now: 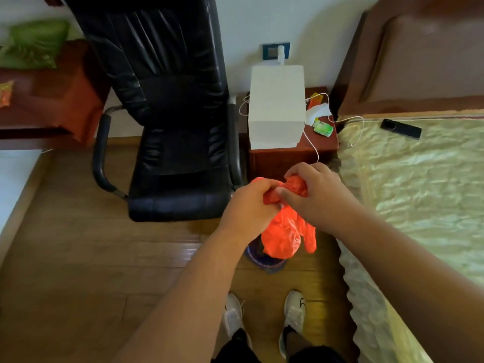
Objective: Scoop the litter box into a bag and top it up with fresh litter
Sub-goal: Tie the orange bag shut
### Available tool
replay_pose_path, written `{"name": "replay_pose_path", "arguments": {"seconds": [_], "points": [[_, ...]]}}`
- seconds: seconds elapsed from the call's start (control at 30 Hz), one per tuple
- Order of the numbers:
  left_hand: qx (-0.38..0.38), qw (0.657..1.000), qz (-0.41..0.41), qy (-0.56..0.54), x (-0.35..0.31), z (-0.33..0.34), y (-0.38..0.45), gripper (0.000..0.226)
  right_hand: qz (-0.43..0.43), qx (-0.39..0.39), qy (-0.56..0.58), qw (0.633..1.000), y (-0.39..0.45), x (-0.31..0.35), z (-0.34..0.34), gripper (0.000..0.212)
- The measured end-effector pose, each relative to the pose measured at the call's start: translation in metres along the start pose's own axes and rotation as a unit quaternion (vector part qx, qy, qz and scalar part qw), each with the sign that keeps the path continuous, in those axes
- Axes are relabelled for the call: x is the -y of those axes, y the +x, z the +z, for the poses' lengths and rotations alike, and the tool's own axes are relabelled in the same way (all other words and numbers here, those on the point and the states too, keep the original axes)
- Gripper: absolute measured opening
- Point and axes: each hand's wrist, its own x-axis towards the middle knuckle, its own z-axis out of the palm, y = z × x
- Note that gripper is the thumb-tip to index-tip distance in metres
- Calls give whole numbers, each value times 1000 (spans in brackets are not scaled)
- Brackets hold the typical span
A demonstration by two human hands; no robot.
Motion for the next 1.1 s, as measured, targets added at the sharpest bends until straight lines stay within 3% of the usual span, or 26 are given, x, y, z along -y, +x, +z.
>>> {"name": "replay_pose_path", "arguments": {"seconds": [0.2,0.5,0.7,0.8,0.83,0.97,1.1], "points": [[18,1000,-22,-11,83,41,52,44,-2,23,43,999,48,-36,74,31],[79,994,-75,-7,193,111,79,47,109,38,26,993,83,-104,198,27],[186,961,-97,-180,244,154,76,50,145,55,46,987,104,-150,258,23],[224,965,-116,-65,277,174,83,89,164,82,71,981,110,-166,282,20],[227,968,-107,4,284,180,86,87,170,91,95,977,111,-171,289,17],[141,978,-76,132,307,197,99,23,165,86,124,975,118,-189,315,14],[107,965,-75,228,334,218,113,26,183,91,161,966,125,-201,333,21]]}}
